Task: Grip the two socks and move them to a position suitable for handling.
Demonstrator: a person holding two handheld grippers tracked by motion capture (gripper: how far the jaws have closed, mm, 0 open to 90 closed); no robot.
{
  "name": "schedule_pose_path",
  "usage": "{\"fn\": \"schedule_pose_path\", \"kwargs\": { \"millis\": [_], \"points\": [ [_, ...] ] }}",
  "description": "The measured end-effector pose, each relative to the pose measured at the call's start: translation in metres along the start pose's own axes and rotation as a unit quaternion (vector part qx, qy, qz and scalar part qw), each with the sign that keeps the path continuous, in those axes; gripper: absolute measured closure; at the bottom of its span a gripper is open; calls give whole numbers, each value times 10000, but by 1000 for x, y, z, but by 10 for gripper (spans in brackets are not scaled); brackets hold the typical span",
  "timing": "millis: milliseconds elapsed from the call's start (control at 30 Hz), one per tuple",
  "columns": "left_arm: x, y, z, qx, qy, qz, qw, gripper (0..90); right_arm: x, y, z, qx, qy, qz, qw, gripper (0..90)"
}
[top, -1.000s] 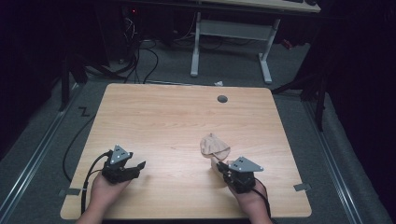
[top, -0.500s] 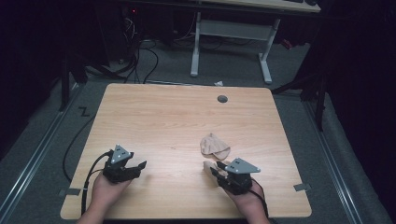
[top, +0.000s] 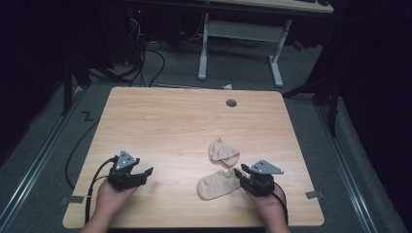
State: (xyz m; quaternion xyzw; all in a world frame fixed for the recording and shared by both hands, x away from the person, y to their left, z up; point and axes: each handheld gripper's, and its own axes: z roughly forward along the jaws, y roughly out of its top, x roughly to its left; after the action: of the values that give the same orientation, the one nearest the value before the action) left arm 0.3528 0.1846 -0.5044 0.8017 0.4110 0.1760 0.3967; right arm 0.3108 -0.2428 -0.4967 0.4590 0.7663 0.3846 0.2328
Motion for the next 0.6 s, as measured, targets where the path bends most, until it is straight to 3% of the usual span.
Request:
{"fn": "schedule_pose_path", "kwargs": {
  "millis": [133,600],
  "points": [
    [-2,2,1,15,53,-36,10000,351,-8,-5,8,171,-43,148,9997,602],
    [-4,3,-5,-89,50,-92,9999,335,-17,-11,12,218,-126,354,9991,595]
  ]
}}
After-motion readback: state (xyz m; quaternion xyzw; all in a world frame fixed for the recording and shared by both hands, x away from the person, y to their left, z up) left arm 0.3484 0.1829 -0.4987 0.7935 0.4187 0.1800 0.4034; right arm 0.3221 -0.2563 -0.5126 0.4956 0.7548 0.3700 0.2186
